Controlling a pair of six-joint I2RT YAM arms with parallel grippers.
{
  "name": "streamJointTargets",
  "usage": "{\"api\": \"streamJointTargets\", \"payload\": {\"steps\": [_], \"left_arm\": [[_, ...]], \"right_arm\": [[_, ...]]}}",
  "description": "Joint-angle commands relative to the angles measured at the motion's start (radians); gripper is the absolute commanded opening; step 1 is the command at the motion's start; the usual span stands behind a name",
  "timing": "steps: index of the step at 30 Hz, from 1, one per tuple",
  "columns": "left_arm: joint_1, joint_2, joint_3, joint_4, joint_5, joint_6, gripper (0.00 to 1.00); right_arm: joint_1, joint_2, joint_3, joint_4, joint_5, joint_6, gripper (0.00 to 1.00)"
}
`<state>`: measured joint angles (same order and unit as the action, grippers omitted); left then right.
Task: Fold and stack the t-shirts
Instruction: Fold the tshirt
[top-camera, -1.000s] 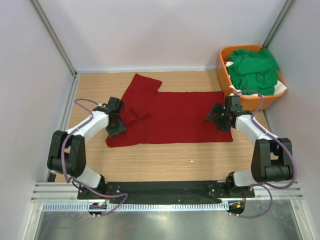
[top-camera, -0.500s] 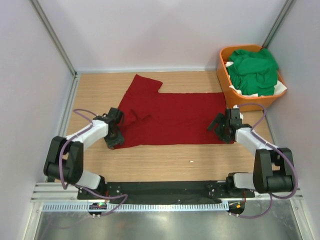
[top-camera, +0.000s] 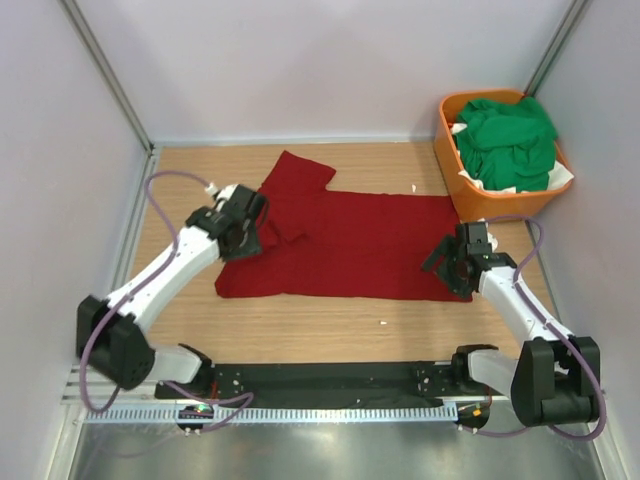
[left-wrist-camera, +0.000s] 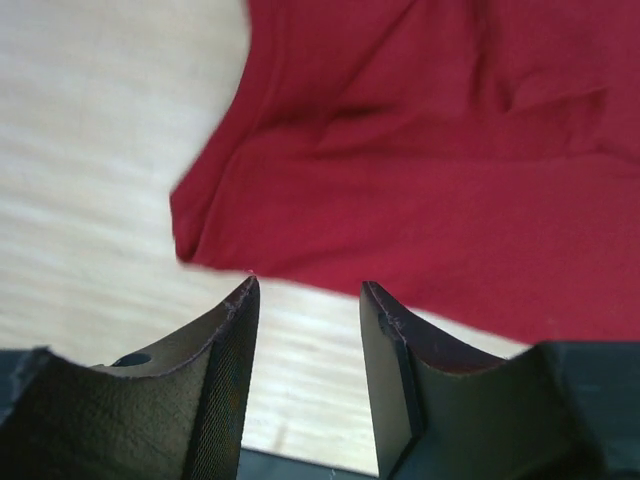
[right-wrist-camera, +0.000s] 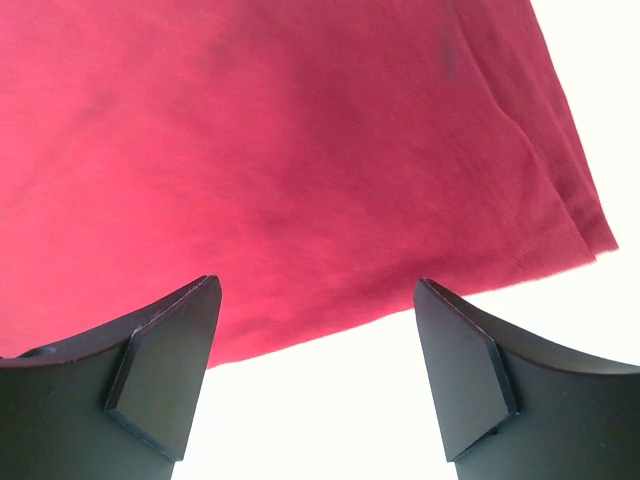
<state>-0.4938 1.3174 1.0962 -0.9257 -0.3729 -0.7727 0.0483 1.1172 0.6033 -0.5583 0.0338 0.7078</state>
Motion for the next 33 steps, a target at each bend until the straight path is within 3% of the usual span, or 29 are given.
{"api": "streamJointTargets", "payload": {"steps": [1,7,11,18,33], "left_arm": [[-0.046,0.204,0.144,0.005,-0.135,0.166,0.45],[-0.046,0.488,0.330,0.033,-0.161,0.312,0.41],[-0.046,0.584,0.389,0.028,-0.166,0.340,0.40],[-0.057,0.629,0.405,0.071,-0.097,0.351,0.44],[-0.084,0.755,0.479,0.062,-0.138,0.362,0.44]], "right_arm": [[0.012,-0.017,0.090,-0.026,0.006,-0.044,0.84],[0.010,0.024,0.098,-0.017,0.006,-0.079,0.84],[0.012,0.035,0.082,-0.003,0.005,-0.093,0.84],[0.012,0.075,0.067,0.032,-0.014,-0.105,0.84],[0.010,0.115,0.065,0.063,-0.021,-0.137,0.84]]}}
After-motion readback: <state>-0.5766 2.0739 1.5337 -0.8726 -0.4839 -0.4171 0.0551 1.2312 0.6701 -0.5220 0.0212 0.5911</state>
